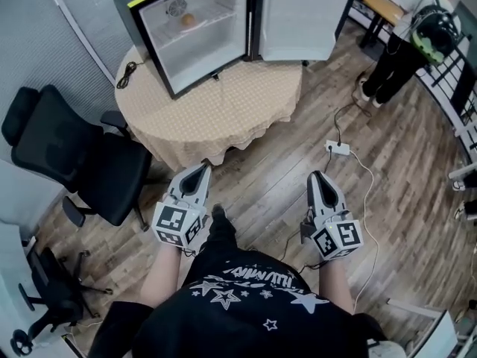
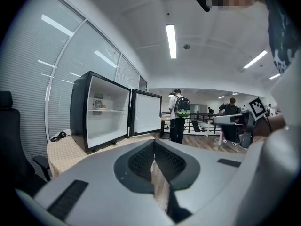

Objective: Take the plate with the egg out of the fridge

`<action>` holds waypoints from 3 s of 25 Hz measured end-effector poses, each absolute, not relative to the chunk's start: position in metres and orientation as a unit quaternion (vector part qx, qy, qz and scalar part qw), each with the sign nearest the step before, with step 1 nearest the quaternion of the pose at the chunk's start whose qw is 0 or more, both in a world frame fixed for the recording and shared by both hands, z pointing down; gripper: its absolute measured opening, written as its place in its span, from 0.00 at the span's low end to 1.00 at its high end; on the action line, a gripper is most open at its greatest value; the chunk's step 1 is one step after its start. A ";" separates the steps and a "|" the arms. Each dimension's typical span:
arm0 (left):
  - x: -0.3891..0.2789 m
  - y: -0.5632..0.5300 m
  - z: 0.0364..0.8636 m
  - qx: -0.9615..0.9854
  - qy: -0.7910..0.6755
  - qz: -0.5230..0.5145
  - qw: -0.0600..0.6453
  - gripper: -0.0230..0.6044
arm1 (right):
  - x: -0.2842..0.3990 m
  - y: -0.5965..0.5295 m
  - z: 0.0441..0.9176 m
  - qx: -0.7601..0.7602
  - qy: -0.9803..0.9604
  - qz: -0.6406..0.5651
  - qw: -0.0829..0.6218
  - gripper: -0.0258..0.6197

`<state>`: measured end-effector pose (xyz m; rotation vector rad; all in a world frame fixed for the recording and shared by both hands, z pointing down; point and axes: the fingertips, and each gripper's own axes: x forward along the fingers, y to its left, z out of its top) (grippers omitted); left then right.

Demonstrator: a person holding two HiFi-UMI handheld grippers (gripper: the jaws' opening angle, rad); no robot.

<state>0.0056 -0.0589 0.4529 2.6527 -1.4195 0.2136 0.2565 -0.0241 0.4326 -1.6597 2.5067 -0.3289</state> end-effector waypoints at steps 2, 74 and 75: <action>-0.002 -0.080 0.456 0.877 -0.470 0.071 0.066 0.05 | 0.249 -0.044 0.430 -0.546 0.829 -0.105 0.056 0.10; -0.151 -0.379 0.417 0.745 -0.661 0.070 0.045 0.05 | -0.027 -0.544 0.378 -0.167 0.757 -0.571 0.270 0.35; -0.150 -0.381 0.417 0.744 -0.663 0.070 0.046 0.05 | -0.029 -0.548 0.379 -0.163 0.748 -0.584 0.272 0.36</action>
